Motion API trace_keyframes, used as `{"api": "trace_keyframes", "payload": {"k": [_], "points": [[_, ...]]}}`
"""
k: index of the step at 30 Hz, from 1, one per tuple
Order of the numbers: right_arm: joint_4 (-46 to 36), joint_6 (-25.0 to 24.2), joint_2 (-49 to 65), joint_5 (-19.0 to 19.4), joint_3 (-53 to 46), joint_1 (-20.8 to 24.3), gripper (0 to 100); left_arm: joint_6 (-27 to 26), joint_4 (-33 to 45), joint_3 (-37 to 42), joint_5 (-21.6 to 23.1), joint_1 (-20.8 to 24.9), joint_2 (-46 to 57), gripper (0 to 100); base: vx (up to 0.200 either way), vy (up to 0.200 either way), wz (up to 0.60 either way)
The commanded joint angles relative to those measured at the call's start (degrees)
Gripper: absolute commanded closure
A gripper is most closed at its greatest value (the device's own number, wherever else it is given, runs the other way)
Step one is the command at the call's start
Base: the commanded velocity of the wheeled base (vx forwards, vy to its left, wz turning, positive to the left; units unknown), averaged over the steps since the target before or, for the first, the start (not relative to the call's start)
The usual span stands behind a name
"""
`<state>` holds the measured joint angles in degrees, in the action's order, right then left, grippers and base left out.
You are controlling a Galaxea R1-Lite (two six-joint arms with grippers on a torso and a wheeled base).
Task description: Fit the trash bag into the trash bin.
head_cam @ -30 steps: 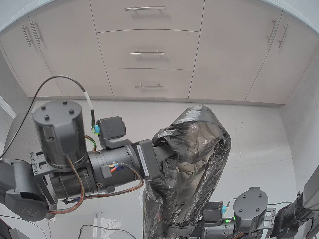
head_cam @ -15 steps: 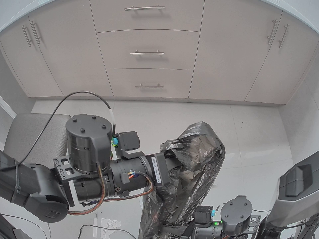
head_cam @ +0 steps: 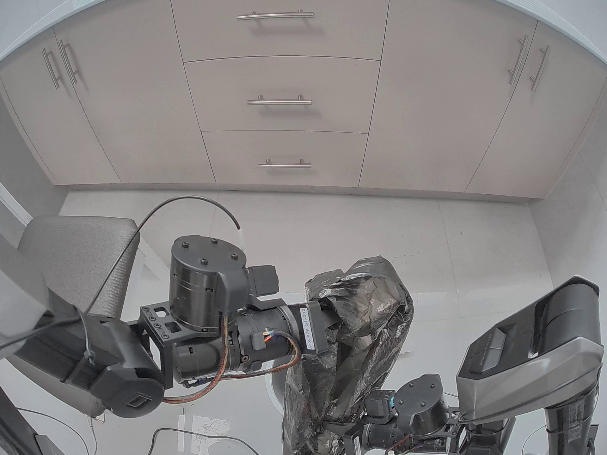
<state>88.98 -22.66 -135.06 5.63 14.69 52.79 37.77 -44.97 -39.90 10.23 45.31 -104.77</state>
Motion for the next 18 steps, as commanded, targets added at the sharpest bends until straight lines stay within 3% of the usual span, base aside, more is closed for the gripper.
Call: {"api": "trace_keyframes", "payload": {"k": [1,5,18], "points": [[1.02,0.16,-4.07,-2.20,2.36,-1.98,100,-0.06,-1.44,0.00,0.06,-1.02,-3.95,100,0.000,0.000,0.00],[1.02,0.34,-4.60,-5.02,3.06,-1.90,100,-0.24,-1.52,-0.44,0.06,-2.07,-6.15,100,0.000,0.000,0.00],[1.02,1.13,-6.53,-5.28,3.24,-1.63,100,-0.41,-1.52,0.00,0.23,-6.38,-12.04,100,0.000,0.000,0.00]]}}
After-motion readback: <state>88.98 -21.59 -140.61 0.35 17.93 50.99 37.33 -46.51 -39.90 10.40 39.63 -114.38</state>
